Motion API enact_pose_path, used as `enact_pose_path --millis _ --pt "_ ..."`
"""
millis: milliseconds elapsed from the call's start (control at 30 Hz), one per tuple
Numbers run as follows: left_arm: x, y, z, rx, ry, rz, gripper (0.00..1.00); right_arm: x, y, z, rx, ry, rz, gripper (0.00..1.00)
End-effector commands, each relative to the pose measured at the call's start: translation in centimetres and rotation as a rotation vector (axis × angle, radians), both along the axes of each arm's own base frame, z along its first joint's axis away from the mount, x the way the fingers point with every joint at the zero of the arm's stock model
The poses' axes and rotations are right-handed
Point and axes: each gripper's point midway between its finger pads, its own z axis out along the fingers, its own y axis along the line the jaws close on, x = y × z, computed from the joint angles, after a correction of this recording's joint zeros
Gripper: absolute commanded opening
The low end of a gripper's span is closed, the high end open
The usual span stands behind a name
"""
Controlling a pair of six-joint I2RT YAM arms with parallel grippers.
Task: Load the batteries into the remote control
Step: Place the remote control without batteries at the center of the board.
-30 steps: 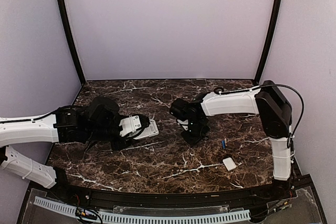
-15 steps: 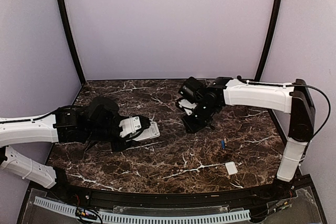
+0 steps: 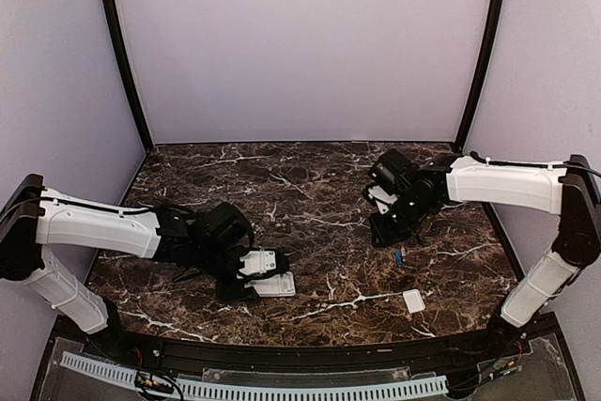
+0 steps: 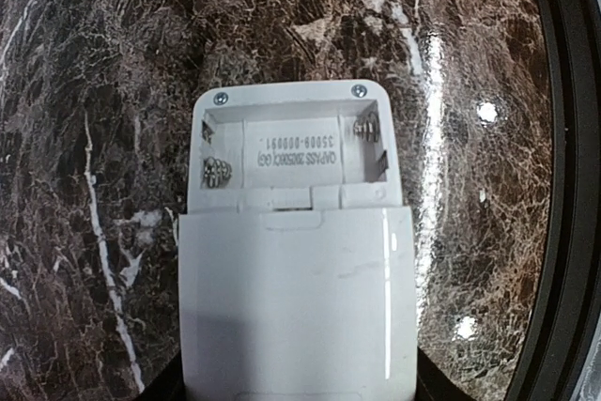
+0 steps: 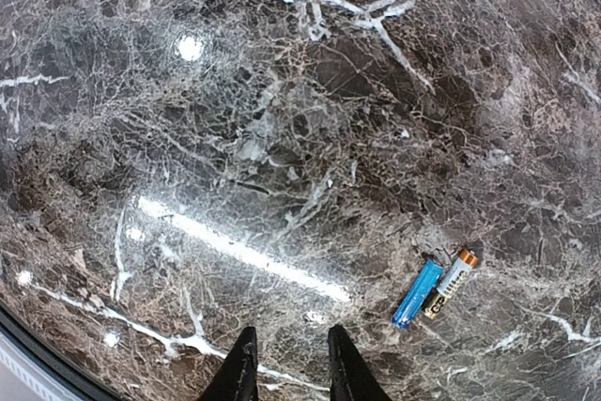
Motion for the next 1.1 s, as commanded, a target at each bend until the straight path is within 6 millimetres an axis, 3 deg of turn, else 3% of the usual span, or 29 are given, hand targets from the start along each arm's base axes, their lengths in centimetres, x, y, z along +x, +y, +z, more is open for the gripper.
enact_pose_path --millis 0,133,400,433,533,633,833,1067 --pt "0.3 0.1 0.6 -0.076 0.083 -0.007 0.00 -0.4 0.0 0.3 0.053 -0.026 -0.023 0.24" --pt "0.7 2.7 -3.6 0.101 0.090 -0.016 0.00 -0.8 -0.1 0.2 0.070 -0.028 -0.017 0.25" --pt "-2.1 2.9 -7.0 0.186 0.309 -0.061 0.02 -1.4 0.0 0.0 0.097 -0.020 0.006 0.28" --pt "-2.2 2.9 -7.1 0.185 0.317 -0.061 0.07 -1.4 0.0 0.0 0.099 -0.020 0.007 0.28" --pt "-2.3 3.0 -7.0 0.183 0.317 -0.063 0.40 -1.5 0.1 0.2 0.106 -0.018 0.010 0.30" --pt "-2.4 3.0 -6.9 0.178 0.321 -0.054 0.61 -1.4 0.2 0.7 0.110 -0.024 0.008 0.32" --pt "-2.6 3.2 -6.7 0.180 0.330 -0.037 0.75 -1.1 -0.1 0.9 0.089 -0.022 -0.016 0.33" --pt "-2.4 2.6 -4.8 0.146 0.291 -0.034 0.77 -1.3 -2.5 0.4 0.005 0.005 -0.100 0.27"
